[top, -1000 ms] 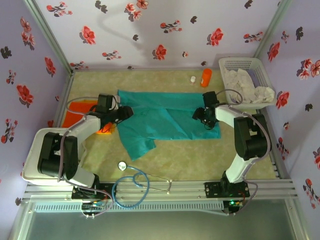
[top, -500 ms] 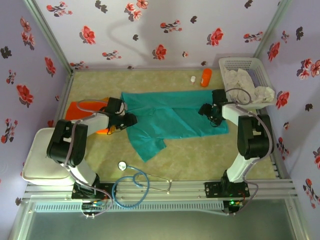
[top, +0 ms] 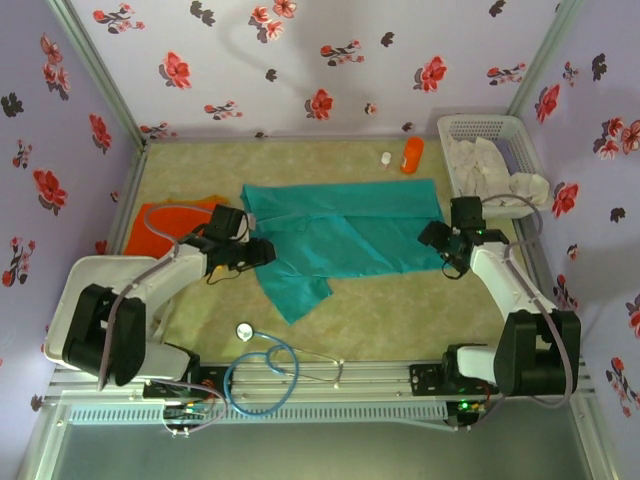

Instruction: Fold and stack the t-shirts

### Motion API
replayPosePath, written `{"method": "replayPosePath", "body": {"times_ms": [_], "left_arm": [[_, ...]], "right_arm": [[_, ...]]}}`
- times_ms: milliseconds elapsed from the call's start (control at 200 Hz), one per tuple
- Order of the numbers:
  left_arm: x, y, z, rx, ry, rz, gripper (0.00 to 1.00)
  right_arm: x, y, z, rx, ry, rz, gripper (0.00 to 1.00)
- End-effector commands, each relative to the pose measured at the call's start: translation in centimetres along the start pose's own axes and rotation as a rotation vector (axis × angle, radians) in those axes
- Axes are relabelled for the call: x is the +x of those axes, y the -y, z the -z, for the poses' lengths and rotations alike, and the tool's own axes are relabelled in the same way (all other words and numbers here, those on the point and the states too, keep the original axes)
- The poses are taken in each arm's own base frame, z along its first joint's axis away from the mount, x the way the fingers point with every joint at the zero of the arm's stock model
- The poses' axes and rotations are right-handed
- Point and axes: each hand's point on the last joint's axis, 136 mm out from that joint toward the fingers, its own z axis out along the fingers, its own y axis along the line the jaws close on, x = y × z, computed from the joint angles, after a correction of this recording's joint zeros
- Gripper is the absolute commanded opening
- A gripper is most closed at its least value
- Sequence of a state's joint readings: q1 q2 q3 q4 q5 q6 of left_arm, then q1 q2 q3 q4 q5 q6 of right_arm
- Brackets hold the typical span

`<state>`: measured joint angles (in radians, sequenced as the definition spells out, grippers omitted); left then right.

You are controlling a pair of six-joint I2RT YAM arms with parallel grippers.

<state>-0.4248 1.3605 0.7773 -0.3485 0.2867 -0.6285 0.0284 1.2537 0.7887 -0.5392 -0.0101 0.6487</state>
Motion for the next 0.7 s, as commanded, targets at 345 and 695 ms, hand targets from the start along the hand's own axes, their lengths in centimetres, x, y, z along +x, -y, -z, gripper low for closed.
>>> {"method": "replayPosePath", "body": {"times_ms": [345,695], "left_arm": [[9.8,0.6,1.1,-0.03,-0.143,0.148,0.45],[14.5,1.5,-0.2,-0.15,-0.201,0.083,0.47]], "right_arm": [[1.7,6.2,-0.2,0.15,-0.008,-0.125,0.79],[0.8,7.2,0.0,0.211,0.032,-0.111,0.8]]}}
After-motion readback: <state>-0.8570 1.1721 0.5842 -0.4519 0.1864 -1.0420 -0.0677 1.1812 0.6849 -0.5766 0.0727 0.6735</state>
